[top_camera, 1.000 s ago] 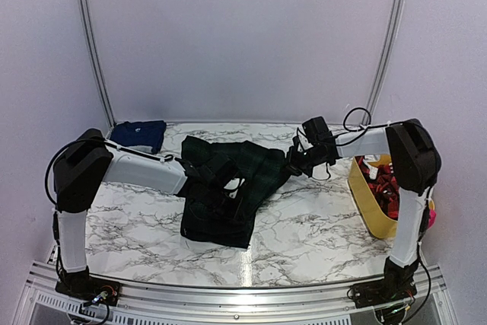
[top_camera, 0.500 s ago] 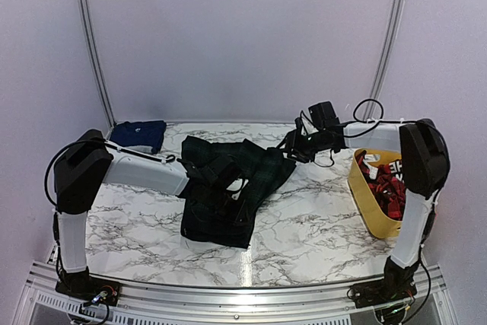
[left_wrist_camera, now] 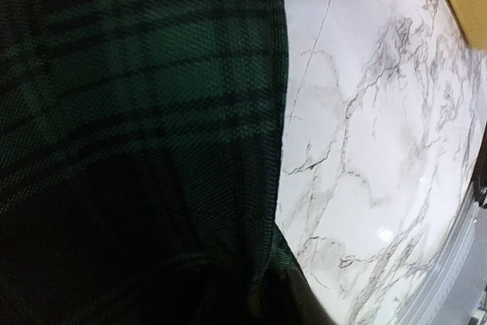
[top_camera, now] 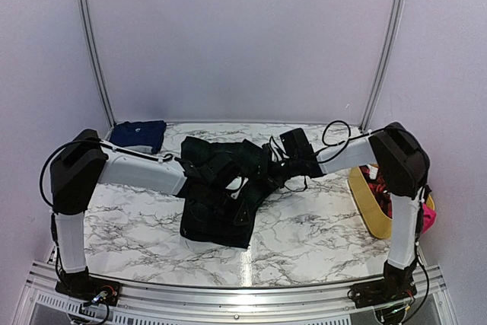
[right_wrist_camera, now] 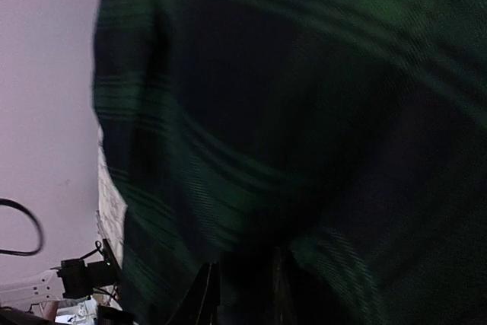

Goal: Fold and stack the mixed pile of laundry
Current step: Smooth out the rectangle-folded skirt at the center of the board.

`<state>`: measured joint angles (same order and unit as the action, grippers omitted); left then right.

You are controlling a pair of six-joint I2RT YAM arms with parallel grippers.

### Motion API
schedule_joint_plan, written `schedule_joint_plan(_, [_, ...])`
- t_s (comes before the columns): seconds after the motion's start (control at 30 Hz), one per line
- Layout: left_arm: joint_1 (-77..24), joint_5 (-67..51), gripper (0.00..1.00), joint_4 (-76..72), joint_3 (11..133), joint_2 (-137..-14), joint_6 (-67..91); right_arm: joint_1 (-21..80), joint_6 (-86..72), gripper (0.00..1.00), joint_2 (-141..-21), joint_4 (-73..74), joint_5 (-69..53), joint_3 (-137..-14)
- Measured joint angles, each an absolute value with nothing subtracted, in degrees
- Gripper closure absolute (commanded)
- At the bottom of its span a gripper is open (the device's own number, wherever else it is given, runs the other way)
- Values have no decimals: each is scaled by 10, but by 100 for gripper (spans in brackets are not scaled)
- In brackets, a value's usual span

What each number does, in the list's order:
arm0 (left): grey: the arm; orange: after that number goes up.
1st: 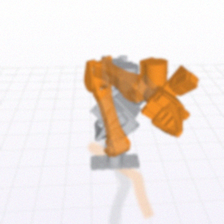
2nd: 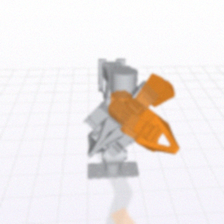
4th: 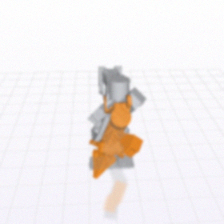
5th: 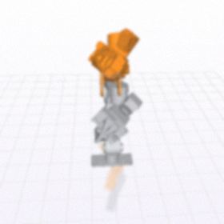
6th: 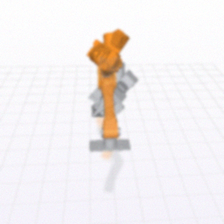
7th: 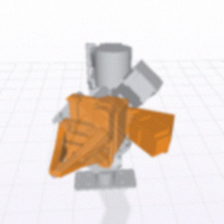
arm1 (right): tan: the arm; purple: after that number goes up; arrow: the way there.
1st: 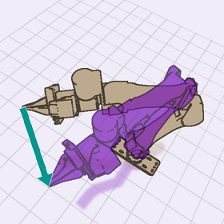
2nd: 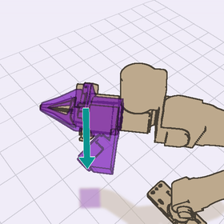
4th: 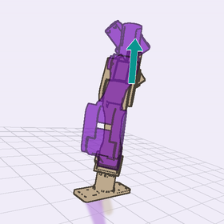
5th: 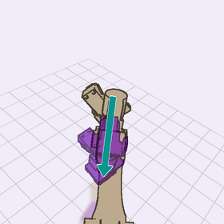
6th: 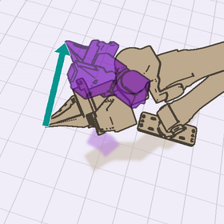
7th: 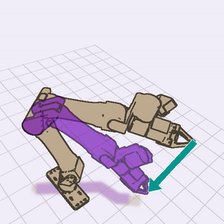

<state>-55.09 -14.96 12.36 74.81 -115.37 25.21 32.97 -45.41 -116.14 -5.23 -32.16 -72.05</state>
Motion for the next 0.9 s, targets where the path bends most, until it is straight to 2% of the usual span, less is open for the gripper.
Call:
schedule_joint_plan(0.07, [-551, -142, 48, 129, 743, -1136, 255, 333, -463, 82, -1184, -58, -330, -690])
schedule_joint_plan(0.17, [-548, -135, 40, 138, 736, -1098, 256, 329, -469, 85, -1200, -81, -347, -671])
schedule_joint_plan(0.33, [-521, -137, 38, 131, 694, -984, 280, 312, -456, 87, -1200, -75, -356, -668])
schedule_joint_plan(0.4, [-496, -151, 45, 107, 650, -934, 297, 295, -441, 86, -1200, -65, -360, -670])
schedule_joint_plan(0.47, [-473, -171, 57, 72, 602, -904, 323, 274, -422, 86, -1201, -46, -359, -682])
schedule_joint_plan(0.6, [-434, -223, 69, -51, 482, -908, 385, 238, -375, 80, -1221, 2, -359, -732])
schedule_joint_plan(0.73, [-436, -260, 76, -116, 448, -976, 422, 227, -339, 69, -1232, 34, -372, -772])
schedule_joint_plan(0.83, [-439, -281, 76, -159, 448, -1009, 437, 236, -323, 59, -1215, 56, -389, -778])
schedule_joint_plan(0.9, [-439, -286, 76, -176, 448, -1012, 444, 245, -316, 57, -1191, 75, -400, -778])
